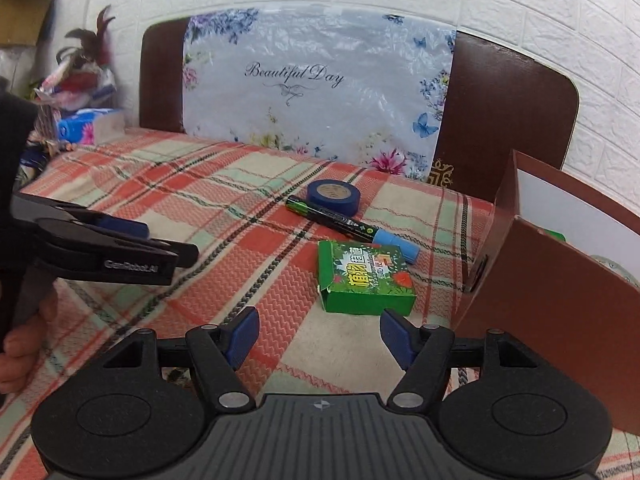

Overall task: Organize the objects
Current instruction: 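Move the right gripper back to the second small green box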

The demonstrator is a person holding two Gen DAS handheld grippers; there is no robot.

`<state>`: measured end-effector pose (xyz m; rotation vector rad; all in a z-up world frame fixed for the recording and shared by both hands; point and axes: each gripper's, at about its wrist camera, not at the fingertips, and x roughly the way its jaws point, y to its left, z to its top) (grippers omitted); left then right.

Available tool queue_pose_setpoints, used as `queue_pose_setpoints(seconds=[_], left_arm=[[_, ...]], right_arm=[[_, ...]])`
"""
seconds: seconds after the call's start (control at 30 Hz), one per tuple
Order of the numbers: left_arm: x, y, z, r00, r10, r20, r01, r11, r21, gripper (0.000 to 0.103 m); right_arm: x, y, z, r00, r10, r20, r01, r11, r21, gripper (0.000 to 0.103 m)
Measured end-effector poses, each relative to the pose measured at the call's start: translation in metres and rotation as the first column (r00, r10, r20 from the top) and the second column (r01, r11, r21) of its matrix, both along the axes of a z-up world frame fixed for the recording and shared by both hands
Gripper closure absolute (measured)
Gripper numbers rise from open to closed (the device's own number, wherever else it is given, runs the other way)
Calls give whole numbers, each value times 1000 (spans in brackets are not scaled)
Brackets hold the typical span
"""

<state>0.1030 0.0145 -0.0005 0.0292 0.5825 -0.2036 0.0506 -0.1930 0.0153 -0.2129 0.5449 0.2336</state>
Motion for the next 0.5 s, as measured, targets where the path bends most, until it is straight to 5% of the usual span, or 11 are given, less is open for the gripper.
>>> queue_pose_setpoints(seconds=[0.5], left_arm=[[-1, 2, -2, 1000, -2, 9, 2, 1000, -13, 41]], right_arm=[[56, 23, -11, 996, -69, 59, 77, 986, -148, 23]])
